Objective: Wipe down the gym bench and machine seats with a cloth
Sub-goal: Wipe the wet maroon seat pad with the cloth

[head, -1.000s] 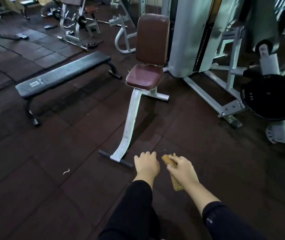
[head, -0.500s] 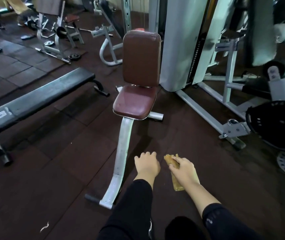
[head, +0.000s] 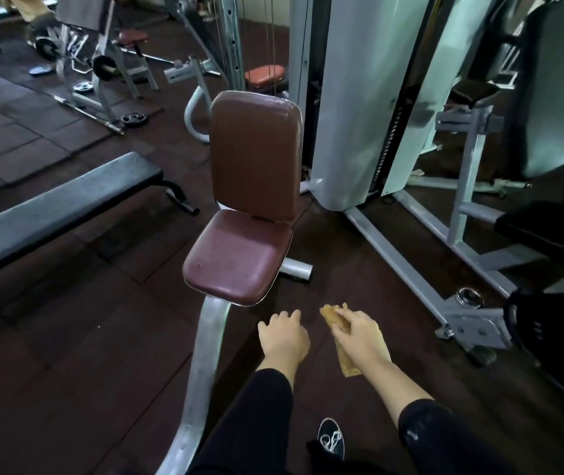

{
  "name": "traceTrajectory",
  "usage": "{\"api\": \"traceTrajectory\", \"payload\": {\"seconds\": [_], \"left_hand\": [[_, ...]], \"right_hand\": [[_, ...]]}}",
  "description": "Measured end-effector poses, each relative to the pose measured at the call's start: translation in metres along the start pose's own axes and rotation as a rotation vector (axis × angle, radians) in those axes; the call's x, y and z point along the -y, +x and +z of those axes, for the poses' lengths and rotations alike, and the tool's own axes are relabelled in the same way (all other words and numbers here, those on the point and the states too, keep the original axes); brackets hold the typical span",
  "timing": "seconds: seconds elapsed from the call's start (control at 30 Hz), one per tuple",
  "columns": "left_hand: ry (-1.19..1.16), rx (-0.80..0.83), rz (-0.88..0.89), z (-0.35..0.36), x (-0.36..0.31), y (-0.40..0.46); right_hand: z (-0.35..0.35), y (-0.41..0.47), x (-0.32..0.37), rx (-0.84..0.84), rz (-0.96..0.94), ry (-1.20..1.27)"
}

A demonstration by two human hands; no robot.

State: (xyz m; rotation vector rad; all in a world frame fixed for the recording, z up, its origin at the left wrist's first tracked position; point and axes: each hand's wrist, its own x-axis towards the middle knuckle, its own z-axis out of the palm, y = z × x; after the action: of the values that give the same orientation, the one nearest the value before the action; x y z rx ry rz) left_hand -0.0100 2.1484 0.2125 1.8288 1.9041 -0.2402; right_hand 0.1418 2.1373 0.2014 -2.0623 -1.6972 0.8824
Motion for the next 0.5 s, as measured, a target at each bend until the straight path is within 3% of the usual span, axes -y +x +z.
{"api": "traceTrajectory", "payload": {"seconds": [0.23, 0.5], "left_hand": [[-0.049, -0.044, -0.073, -0.04, -0.025, 0.092], [-0.164, -0.039, -0.229, -0.065, 0.018, 0.213]], "right_hand": [[-0.02, 0.126, 0.024, 0.098, -0.082, -0.054], [0.019, 0.247, 0.074, 0.258, -0.248, -0.242]]}}
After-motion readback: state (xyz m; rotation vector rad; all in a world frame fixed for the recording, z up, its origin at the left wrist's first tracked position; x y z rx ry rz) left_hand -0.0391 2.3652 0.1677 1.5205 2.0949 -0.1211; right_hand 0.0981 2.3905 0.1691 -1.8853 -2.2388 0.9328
